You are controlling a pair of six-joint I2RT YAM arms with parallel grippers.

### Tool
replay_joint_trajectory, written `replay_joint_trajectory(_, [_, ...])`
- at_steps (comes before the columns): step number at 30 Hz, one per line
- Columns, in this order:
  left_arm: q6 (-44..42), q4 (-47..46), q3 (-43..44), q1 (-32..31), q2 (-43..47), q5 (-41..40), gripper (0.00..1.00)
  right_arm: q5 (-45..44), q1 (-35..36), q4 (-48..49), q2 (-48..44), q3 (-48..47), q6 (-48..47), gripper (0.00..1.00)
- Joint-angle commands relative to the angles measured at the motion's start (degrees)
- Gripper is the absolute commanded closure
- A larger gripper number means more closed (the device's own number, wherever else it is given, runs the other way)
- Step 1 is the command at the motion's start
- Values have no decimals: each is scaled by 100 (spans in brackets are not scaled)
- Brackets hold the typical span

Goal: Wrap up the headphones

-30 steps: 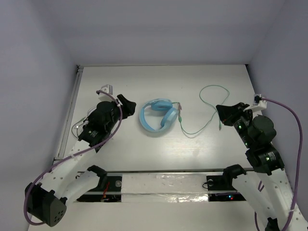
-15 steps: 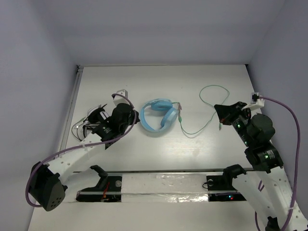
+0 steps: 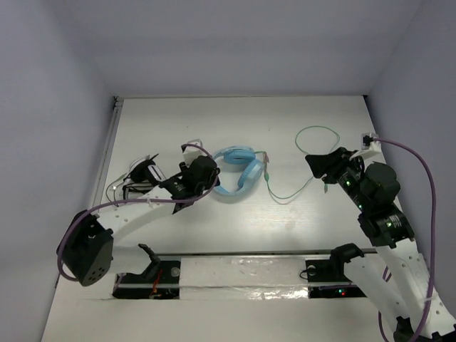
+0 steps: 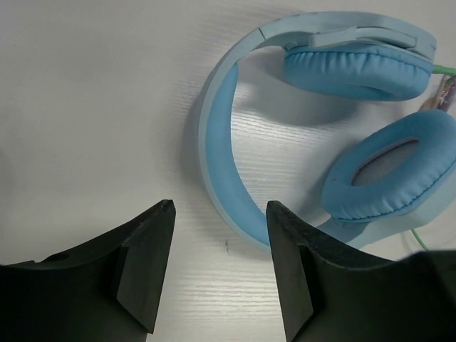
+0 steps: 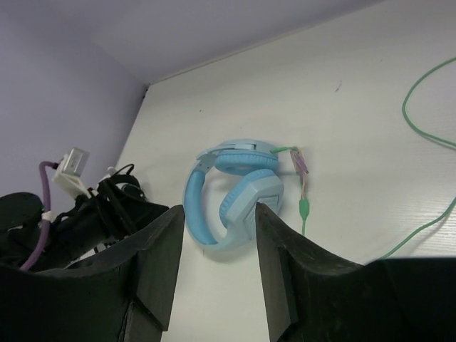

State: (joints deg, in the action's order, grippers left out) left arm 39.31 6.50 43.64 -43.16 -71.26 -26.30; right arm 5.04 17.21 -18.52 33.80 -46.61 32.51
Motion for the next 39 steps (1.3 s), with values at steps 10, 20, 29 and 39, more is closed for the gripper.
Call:
replay_joint_trajectory(10, [60, -588, 470, -53, -1257, -164, 48, 445, -34, 490, 48, 126, -70, 49])
replay_joint_trajectory(20, [-204, -712, 743, -53, -2102, -191, 59, 533, -34, 508, -5, 205, -17, 49])
replay_joint_trajectory(29, [-730, -861, 787, 53, -2296, -630, 70, 604, -34, 587, 48, 205, 53, 49])
replay_joint_trajectory(39, [-1593, -1415, 760, 106, -2251, -920, 44, 121, -34, 692, 126, 222, 343, 51])
